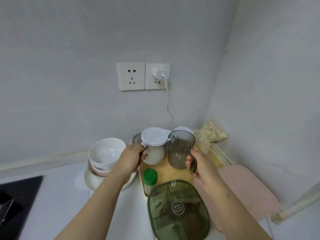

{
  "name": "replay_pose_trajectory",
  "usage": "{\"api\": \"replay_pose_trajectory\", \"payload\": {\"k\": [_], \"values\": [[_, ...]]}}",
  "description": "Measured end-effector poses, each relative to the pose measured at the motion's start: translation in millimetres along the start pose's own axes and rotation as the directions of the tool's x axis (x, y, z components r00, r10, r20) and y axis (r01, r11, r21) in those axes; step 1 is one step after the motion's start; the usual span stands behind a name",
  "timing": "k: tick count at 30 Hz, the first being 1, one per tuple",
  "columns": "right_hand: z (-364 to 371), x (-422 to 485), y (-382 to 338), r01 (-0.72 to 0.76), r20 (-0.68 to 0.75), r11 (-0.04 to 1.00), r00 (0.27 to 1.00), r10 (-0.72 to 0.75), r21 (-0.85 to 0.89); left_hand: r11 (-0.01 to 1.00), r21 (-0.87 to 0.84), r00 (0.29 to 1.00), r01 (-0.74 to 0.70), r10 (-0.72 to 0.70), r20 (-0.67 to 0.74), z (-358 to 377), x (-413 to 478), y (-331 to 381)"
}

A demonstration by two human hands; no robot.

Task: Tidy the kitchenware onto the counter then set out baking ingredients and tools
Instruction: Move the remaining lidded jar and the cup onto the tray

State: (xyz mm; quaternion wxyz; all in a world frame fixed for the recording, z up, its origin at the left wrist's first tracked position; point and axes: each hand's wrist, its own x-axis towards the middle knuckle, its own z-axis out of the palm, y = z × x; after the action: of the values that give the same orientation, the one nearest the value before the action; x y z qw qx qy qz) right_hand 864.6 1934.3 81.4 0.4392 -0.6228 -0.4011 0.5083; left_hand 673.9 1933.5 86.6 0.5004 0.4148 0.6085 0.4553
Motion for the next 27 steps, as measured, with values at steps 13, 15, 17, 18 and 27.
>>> {"api": "replay_pose_trajectory", "payload": {"k": [13,15,17,18,27], "values": [[-5.0,48.7,34.2,-0.080,0.064,0.986,0.994,0.090,-0.148,0.988,-0.009,0.986,0.156,-0.155,0.058,2.6,25.8,-33.8],[-4.6,53.1,37.0,-0.089,0.070,0.981,0.992,0.103,-0.175,0.986,-0.019,0.985,0.166,-0.164,0.057,2.3,26.0,-39.9],[-4.0,56.9,38.8,-0.095,0.087,0.974,0.990,0.115,-0.203,0.986,-0.004,0.985,0.168,-0.168,0.045,0.6,26.2,-45.7],[-4.0,58.3,39.4,-0.093,0.092,0.971,0.989,0.115,-0.220,0.985,0.007,0.984,0.171,-0.171,0.040,-0.3,26.4,-48.3],[-4.9,69.7,52.1,0.019,0.100,0.920,0.995,0.022,-0.391,0.985,-0.017,0.985,0.171,-0.171,0.022,0.2,21.6,-61.5]]}}
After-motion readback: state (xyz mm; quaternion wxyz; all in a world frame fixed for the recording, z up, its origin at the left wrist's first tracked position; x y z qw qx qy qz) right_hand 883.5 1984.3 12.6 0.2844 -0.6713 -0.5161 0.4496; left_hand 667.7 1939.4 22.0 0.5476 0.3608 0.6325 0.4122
